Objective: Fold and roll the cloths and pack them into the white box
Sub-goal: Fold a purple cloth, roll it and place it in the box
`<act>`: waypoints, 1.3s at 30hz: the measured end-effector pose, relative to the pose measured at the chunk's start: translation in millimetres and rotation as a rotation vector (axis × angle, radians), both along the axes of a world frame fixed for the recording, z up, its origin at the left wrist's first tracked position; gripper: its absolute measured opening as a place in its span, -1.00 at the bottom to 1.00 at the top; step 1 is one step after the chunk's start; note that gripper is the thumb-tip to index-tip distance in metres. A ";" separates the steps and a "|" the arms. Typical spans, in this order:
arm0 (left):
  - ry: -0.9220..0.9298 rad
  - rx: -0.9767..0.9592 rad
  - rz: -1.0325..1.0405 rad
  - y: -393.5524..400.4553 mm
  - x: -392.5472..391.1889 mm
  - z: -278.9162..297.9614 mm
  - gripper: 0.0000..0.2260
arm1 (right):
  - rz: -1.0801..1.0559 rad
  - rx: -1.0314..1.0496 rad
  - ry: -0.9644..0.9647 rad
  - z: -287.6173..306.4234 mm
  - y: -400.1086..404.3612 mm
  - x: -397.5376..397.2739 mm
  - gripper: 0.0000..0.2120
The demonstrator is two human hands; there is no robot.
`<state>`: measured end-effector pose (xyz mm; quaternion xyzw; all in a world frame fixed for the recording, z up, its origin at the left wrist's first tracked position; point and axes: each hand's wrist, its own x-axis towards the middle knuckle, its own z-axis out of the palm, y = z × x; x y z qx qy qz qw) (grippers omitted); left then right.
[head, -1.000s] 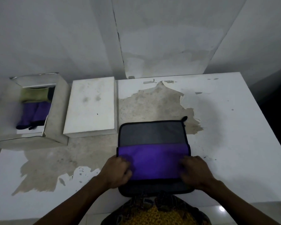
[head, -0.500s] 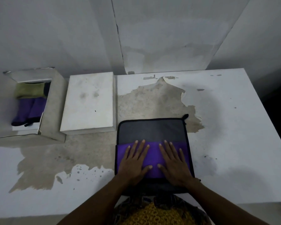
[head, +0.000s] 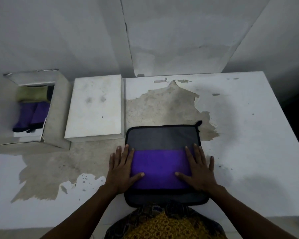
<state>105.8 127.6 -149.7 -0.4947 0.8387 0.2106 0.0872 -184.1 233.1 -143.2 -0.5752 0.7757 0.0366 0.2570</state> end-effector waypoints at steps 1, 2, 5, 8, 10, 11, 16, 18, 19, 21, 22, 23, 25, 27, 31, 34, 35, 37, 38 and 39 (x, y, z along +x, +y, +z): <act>0.026 -0.012 0.001 -2.4 -1.3 2.9 -0.15 | -0.001 -0.021 0.011 3.0 -2.9 -1.5 -0.06; 0.062 -0.035 0.012 -5.5 -2.2 6.5 -0.22 | -0.013 -0.054 0.020 6.5 -6.6 -3.6 -0.13; 0.107 -0.106 0.097 -21.2 -4.5 15.8 -0.57 | -0.085 -0.127 0.005 18.2 -18.9 -15.0 -0.40; 0.113 -0.045 0.128 -37.9 -7.1 22.4 -0.80 | -0.074 -0.094 0.000 26.1 -28.5 -28.4 -0.58; 0.181 0.040 0.139 -45.0 -6.6 28.5 -0.82 | -0.070 -0.092 -0.027 30.1 -30.9 -35.1 -0.73; 0.231 0.093 0.155 -47.5 -5.6 30.3 -0.79 | -0.076 -0.101 -0.037 32.0 -31.3 -37.4 -0.81; 0.306 0.189 0.172 -48.3 1.0 35.2 -0.76 | -0.183 -0.202 -0.199 37.3 -22.8 -39.9 -0.94; 0.334 0.157 0.162 -42.5 3.1 36.3 -0.71 | -0.238 -0.259 -0.281 39.0 -14.4 -37.3 -0.84; 0.352 0.141 0.161 -38.6 4.8 37.0 -0.69 | -0.257 -0.284 -0.302 38.8 -9.4 -36.0 -0.78; 0.371 0.110 0.152 -30.9 9.2 38.1 -0.67 | -0.286 -0.329 -0.336 38.2 1.4 -32.2 -0.73; 0.374 0.098 0.144 -26.8 11.6 38.6 -0.68 | -0.294 -0.354 -0.349 37.9 7.0 -29.9 -0.72; 0.379 0.086 0.131 -23.1 13.6 39.5 -0.69 | -0.294 -0.383 -0.357 37.6 12.1 -27.9 -0.70; 0.395 0.056 0.099 -14.8 17.9 41.5 -0.72 | -0.272 -0.428 -0.358 36.9 22.6 -24.5 -0.65; 0.417 0.020 0.064 -5.0 22.8 43.4 -0.73 | -0.244 -0.455 -0.364 36.9 33.0 -24.0 -0.61; 0.430 -0.033 -0.026 15.8 32.5 45.3 -0.74 | -0.177 -0.442 -0.348 37.7 52.7 -25.9 -0.58; 0.408 -0.069 -0.069 27.2 37.4 41.5 -0.72 | -0.097 -0.412 -0.284 38.1 60.7 -24.3 -0.59; 0.400 -0.078 -0.070 29.8 38.3 40.3 -0.72 | -0.076 -0.412 -0.261 38.5 61.7 -23.3 -0.62; 0.389 -0.084 -0.064 34.2 38.7 39.3 -0.72 | -0.035 -0.419 -0.213 38.9 62.6 -21.4 -0.68; 0.388 -0.084 -0.065 35.6 38.4 38.9 -0.72 | -0.018 -0.420 -0.191 38.8 62.9 -21.1 -0.70; 0.387 -0.084 -0.069 37.1 38.3 38.5 -0.72 | -0.002 -0.417 -0.173 39.0 62.9 -21.2 -0.71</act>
